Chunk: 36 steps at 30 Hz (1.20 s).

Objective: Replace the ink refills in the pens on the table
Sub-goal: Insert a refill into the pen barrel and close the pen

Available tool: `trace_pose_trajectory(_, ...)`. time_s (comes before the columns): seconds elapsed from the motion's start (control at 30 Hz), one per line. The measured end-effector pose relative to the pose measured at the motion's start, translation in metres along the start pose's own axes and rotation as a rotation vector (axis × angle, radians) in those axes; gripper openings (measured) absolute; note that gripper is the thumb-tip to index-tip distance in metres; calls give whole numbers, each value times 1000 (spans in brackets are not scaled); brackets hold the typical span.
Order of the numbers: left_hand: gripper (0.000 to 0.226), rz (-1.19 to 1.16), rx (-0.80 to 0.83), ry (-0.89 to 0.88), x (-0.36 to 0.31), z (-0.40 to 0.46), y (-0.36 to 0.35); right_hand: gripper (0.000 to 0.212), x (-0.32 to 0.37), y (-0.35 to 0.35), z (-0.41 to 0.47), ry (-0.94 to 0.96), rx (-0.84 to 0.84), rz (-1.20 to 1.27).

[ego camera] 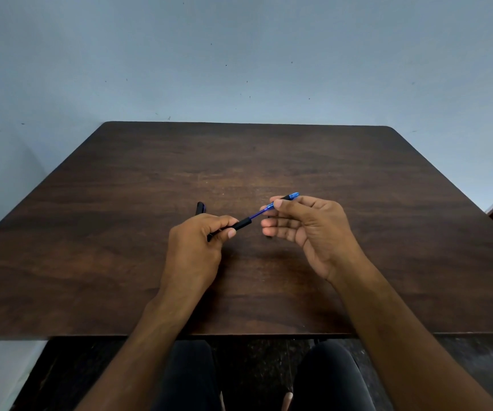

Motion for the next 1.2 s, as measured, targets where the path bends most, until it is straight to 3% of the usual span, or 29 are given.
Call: trace_pose_trajectory(1.2, 22, -9, 21, -13, -3, -3, 0, 18, -22, -5, 3, -27, 102, -64)
Point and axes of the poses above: each hand's wrist, its own z-axis towards the middle knuckle, its own y-axis out of the back of the hand, x = y × z, the point moved 4 cm from there along z, towards the middle knuckle, and after that the axes turned 15 degrees about -x, right-handed, at the moved point
